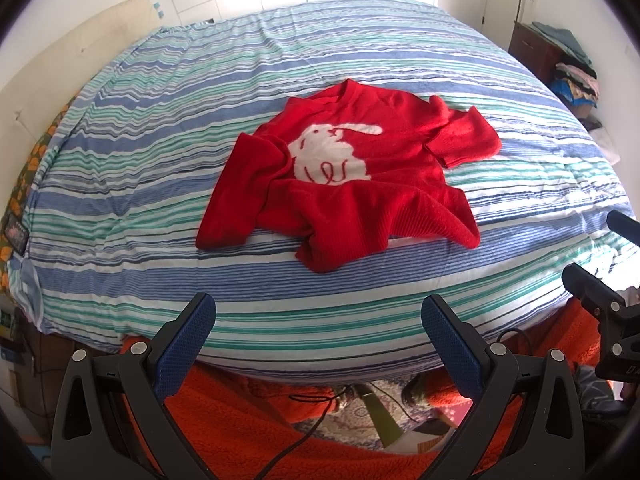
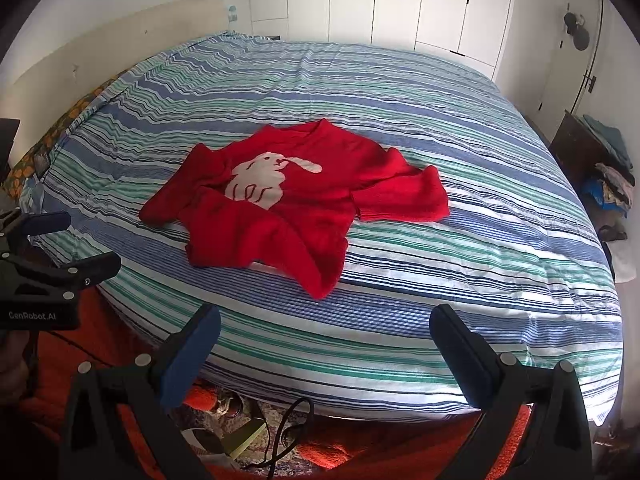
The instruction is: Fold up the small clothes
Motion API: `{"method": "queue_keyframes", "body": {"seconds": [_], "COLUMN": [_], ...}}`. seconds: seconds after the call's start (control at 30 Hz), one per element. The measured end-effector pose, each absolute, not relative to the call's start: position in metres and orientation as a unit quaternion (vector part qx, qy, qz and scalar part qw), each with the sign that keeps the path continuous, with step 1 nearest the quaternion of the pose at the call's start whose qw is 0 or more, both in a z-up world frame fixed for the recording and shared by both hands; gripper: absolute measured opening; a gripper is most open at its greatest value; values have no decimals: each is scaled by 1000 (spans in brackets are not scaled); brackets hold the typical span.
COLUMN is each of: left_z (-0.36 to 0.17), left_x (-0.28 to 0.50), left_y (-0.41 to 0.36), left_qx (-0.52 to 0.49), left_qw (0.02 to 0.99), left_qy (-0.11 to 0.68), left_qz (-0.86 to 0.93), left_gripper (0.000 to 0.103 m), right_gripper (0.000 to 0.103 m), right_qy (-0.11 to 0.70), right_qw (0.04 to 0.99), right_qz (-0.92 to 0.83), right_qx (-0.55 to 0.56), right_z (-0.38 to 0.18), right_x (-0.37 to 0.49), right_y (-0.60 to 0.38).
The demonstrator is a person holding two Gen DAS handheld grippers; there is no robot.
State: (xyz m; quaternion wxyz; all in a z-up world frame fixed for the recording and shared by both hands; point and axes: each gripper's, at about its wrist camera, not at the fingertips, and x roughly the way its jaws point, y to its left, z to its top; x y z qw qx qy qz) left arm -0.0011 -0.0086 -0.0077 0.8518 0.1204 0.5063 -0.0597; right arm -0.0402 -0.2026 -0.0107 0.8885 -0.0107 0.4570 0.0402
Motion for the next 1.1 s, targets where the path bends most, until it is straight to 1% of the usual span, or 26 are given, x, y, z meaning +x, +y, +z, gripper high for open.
{"method": "queue_keyframes", "body": {"seconds": [0.47, 0.6, 0.77, 0.93, 1.03, 1.1], "left_z": [-7, -2, -10, -18, -44, -72], "left_x": [-1, 7, 25, 29, 37, 45], "left_y": [-9, 14, 72, 98, 104, 99], "left_qx": [123, 118, 50, -19, -81, -116], "left_qw": [851, 861, 853, 847, 841, 826], "left_qy": [507, 494, 519, 532, 534, 546], "left_qz": [-58, -19, 34, 20, -27, -87], "left_gripper": [103, 103, 103, 103, 103, 102], "right_gripper": [103, 103, 103, 103, 103, 103], "right_qy": [458, 456, 451, 462, 440, 432], "right_qw": [888, 889, 892, 887, 898, 900], "right_qz": [40, 38, 23, 15, 24, 45], "right_qx": [-11, -11, -6, 7, 9, 20], "right_z": [-11, -9, -9, -20, -25, -40], "right_x": [-40, -40, -45, -40, -36, -31], "right_y": [-202, -202, -210, -221, -226, -230]}}
